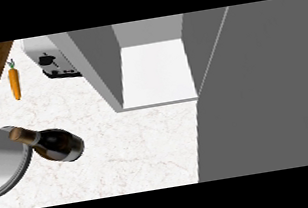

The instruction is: Pick up the wine, place it into the cabinet and close the cabinet

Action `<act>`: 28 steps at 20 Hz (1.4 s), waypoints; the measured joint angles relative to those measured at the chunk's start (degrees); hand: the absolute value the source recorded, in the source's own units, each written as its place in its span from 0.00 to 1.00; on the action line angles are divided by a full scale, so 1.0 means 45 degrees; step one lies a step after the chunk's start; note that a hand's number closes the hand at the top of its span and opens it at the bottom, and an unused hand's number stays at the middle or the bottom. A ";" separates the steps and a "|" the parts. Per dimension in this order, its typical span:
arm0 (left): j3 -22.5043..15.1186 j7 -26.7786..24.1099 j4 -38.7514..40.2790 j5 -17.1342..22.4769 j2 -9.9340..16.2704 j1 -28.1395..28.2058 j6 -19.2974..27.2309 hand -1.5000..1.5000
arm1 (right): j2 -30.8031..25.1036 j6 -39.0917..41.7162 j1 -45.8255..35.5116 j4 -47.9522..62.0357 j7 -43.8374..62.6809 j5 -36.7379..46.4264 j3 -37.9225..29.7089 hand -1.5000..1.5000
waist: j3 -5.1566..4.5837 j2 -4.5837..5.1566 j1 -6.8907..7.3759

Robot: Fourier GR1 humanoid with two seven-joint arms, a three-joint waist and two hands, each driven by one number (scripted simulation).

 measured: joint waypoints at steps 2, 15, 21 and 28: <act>0.0148 -0.0369 0.0791 -0.0308 -0.0001 -0.0134 -0.0340 0.00 | 0.0055 0.0031 -0.0079 0.0067 -0.0074 0.0078 0.0021 0.00 | -0.0002 0.0002 0.0008; 0.0475 -0.2933 0.6347 -0.2783 0.0415 -0.1599 -0.2354 0.00 | 0.0242 0.0216 -0.0120 0.0016 0.0025 0.0131 -0.0105 0.00 | -0.0002 0.0012 -0.0038; 0.0253 -0.4841 0.9214 -0.4415 0.0433 -0.2246 -0.2955 0.00 | 0.0400 0.0260 -0.0247 0.0100 -0.0049 0.0198 -0.0065 0.00 | -0.0005 0.0020 -0.0039; 0.0057 -0.7956 1.2785 -0.6327 0.0755 -0.3027 -0.3502 0.00 | 0.0393 0.0417 -0.0127 -0.0009 0.0093 0.0158 -0.0099 0.00 | 0.0043 0.0001 -0.0084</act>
